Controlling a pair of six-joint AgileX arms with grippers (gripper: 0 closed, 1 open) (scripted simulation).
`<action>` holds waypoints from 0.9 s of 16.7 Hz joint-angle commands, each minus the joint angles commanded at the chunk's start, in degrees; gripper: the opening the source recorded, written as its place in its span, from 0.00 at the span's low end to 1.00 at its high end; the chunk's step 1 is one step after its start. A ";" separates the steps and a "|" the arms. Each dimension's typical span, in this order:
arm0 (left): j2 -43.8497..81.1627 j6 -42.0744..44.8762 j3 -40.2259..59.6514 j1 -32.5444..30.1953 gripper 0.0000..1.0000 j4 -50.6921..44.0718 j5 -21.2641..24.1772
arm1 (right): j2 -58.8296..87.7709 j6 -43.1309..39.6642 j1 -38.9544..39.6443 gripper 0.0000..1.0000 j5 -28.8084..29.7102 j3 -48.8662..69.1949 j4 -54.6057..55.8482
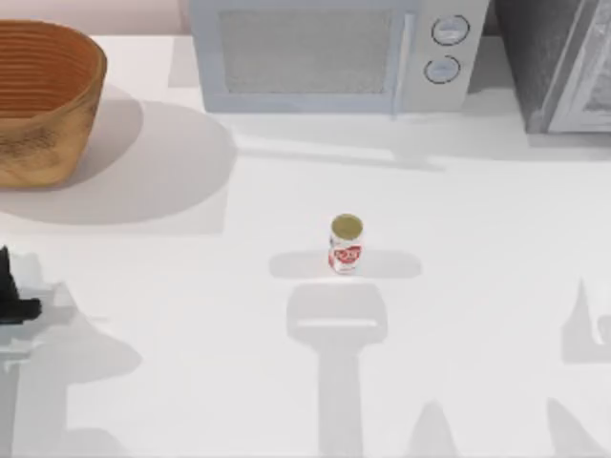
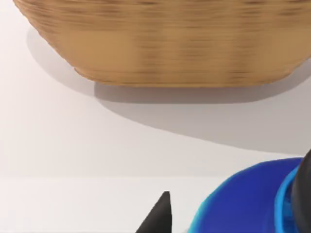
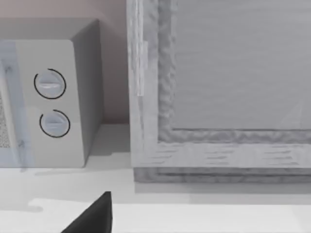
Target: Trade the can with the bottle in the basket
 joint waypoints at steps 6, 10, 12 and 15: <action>0.07 0.13 0.34 0.42 0.00 -0.58 0.10 | 0.00 0.00 0.00 1.00 0.00 0.00 0.00; -0.59 0.52 6.22 6.15 0.00 -8.70 1.40 | 0.00 0.00 0.00 1.00 0.00 0.00 0.00; -2.39 0.75 11.65 10.90 0.00 -15.96 2.20 | 0.00 0.00 0.00 1.00 0.00 0.00 0.00; -6.39 1.01 22.25 17.31 0.00 -30.39 3.09 | 0.00 0.00 0.00 1.00 0.00 0.00 0.00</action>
